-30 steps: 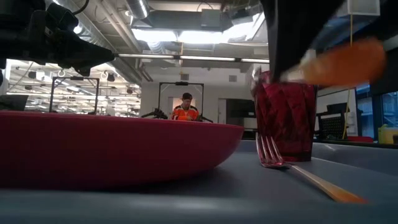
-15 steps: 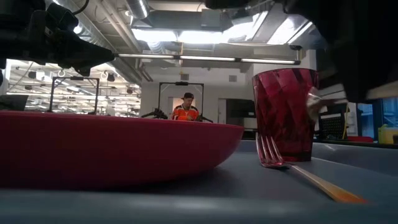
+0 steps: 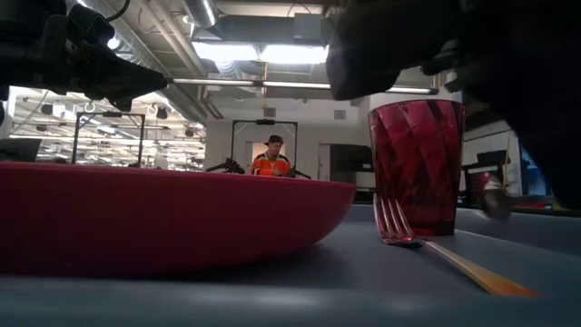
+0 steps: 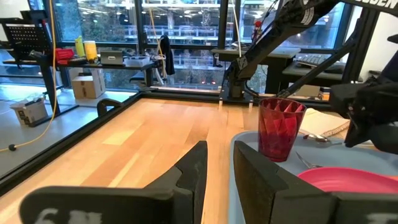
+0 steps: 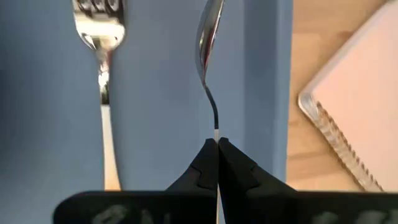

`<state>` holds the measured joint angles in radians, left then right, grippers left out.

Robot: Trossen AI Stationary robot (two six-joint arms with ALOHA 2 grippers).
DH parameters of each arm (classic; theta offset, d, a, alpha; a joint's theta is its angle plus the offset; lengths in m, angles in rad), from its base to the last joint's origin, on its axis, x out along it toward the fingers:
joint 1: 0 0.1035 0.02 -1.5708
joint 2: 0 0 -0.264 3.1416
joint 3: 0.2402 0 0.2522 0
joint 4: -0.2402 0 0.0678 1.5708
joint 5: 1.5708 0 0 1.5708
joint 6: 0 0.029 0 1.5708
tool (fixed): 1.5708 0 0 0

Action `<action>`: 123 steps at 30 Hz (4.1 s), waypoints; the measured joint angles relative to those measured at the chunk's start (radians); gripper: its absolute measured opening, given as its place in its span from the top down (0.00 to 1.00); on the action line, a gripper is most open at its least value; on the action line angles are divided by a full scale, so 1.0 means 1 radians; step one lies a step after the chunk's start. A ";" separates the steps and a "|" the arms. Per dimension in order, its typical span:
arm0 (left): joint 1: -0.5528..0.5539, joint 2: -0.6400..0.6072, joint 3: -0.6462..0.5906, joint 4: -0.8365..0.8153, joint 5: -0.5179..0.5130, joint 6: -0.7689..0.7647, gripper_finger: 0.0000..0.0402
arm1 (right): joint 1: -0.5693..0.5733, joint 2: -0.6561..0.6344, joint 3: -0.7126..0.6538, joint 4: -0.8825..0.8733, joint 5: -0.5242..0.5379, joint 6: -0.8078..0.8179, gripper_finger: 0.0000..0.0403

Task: Pick and place plate/cup/fork/spoon on tray
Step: Put the white orange spoon on the right side of the white orange fork

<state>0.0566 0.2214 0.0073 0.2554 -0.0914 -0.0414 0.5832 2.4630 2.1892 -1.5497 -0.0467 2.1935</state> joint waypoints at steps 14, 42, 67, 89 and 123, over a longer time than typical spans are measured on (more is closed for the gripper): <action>0.000 0.000 0.000 0.000 0.000 0.000 0.82 | -0.017 0.000 -0.002 -0.005 0.053 -0.040 1.00; 0.000 0.000 0.000 0.000 0.000 0.000 0.82 | -0.003 0.036 -0.002 -0.022 0.052 -0.051 1.00; 0.000 0.000 0.000 0.000 0.000 0.000 0.82 | 0.011 0.055 -0.002 -0.019 0.107 -0.002 0.93; 0.000 0.000 0.000 0.000 0.000 0.000 0.82 | 0.011 0.055 -0.002 -0.018 0.107 0.002 0.94; 0.000 0.000 0.000 0.000 0.000 0.000 0.82 | 0.011 0.055 -0.002 0.004 0.107 -0.007 0.93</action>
<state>0.0566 0.2214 0.0071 0.2554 -0.0914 -0.0415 0.5941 2.5179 2.1868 -1.5459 0.0601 2.1868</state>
